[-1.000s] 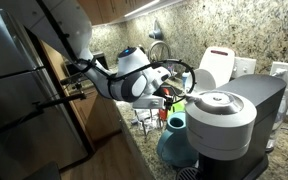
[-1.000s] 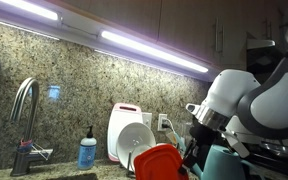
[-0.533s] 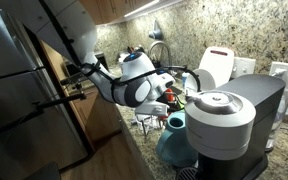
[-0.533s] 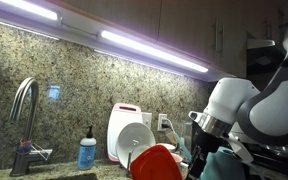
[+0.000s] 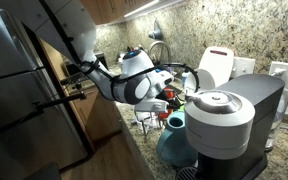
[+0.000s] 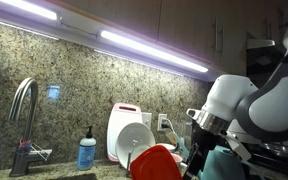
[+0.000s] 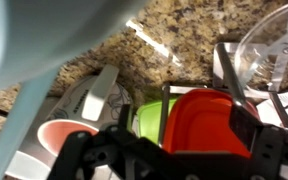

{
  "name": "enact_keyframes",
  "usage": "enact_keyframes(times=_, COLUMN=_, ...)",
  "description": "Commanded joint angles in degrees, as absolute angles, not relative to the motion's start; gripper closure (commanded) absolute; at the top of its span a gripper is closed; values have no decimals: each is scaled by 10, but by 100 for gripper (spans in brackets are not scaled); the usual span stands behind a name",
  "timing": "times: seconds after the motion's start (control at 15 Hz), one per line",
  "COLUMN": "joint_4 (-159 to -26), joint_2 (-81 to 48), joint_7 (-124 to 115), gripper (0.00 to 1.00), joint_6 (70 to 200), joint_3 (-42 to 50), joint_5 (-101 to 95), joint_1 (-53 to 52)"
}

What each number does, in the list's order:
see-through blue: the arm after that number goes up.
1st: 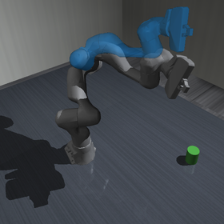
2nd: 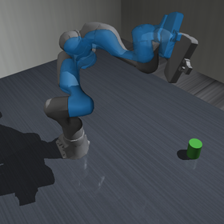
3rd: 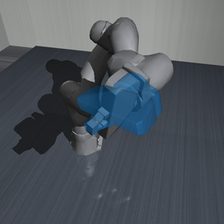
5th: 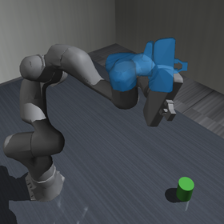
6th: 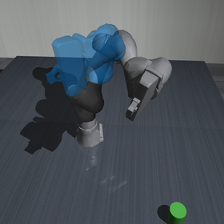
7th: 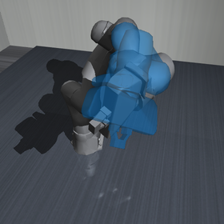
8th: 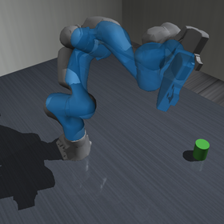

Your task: Place the orange lid upright on the rack

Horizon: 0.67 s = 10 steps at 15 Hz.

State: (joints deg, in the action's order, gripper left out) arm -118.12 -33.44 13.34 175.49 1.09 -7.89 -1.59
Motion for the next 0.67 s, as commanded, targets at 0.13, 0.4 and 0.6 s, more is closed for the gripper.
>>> enact_keyframes(times=0.13, joint_4=-1201, joint_2=-298, joint_7=210, gripper=0, joint_6=1773, joint_3=-186, joint_5=-71, joint_1=117)
enact_keyframes(times=0.4, joint_4=-1211, joint_2=-273, joint_7=230, gripper=0, joint_6=1776, joint_3=-242, joint_5=-73, joint_1=150)
enact_keyframes(times=0.6, joint_4=-1216, joint_2=-297, joint_7=323, gripper=0, joint_6=1813, joint_3=-381, joint_5=1, joint_1=241)
